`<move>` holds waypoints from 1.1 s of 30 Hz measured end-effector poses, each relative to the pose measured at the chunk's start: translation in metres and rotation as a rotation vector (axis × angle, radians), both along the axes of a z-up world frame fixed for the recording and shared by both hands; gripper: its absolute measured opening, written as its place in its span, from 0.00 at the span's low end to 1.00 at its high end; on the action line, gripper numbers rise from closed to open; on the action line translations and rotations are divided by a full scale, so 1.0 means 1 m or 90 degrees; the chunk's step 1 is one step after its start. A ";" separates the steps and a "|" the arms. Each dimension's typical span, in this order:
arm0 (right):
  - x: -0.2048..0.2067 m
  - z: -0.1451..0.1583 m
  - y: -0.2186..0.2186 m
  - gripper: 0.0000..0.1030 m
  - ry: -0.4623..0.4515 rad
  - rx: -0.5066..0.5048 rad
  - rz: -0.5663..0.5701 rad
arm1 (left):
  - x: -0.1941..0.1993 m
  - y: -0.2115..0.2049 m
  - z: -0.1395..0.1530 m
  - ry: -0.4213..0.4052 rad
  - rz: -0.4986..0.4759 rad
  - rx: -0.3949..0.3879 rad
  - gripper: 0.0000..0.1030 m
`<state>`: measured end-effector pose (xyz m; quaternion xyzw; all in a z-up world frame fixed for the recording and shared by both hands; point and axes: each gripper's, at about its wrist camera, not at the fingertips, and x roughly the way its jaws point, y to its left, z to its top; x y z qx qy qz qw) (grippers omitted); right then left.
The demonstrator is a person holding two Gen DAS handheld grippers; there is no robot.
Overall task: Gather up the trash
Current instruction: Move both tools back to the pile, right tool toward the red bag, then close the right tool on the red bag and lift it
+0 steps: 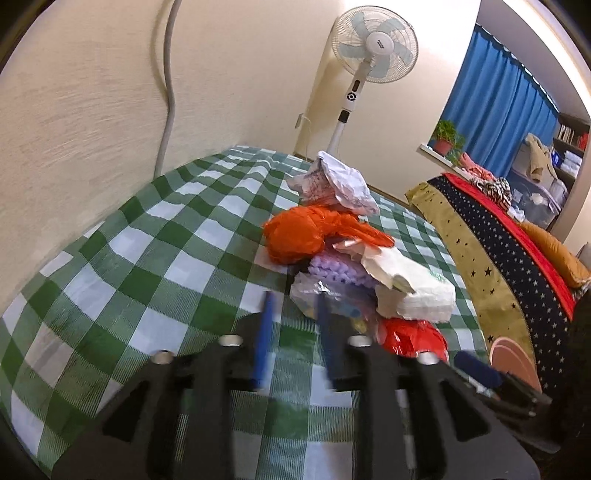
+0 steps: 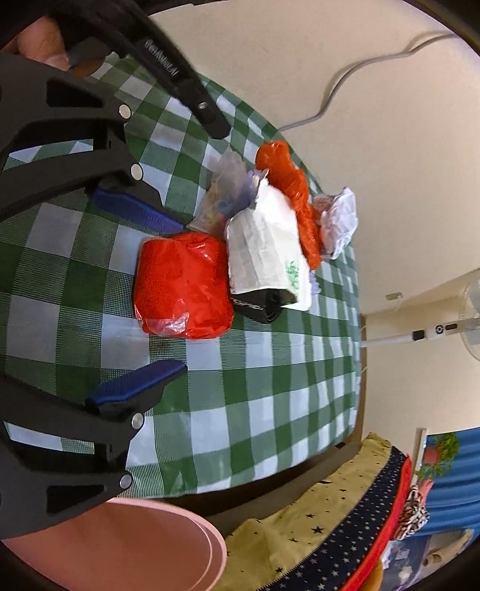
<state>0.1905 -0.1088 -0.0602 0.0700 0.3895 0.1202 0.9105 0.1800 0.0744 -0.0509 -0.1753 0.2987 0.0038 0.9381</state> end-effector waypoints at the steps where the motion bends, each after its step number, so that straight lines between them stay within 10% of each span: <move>1: 0.002 -0.002 0.000 0.69 0.006 0.001 0.001 | 0.001 0.001 0.000 -0.001 0.000 -0.002 0.32; 19: 0.012 -0.009 0.003 0.54 0.044 0.015 0.009 | 0.029 0.000 -0.014 0.025 -0.036 -0.076 0.33; 23: 0.008 -0.008 0.002 0.53 0.038 0.011 0.006 | 0.028 0.000 -0.013 0.023 -0.039 -0.072 0.15; 33: -0.002 -0.002 -0.008 0.52 0.030 0.009 -0.008 | 0.016 -0.003 -0.002 0.027 -0.031 -0.023 0.09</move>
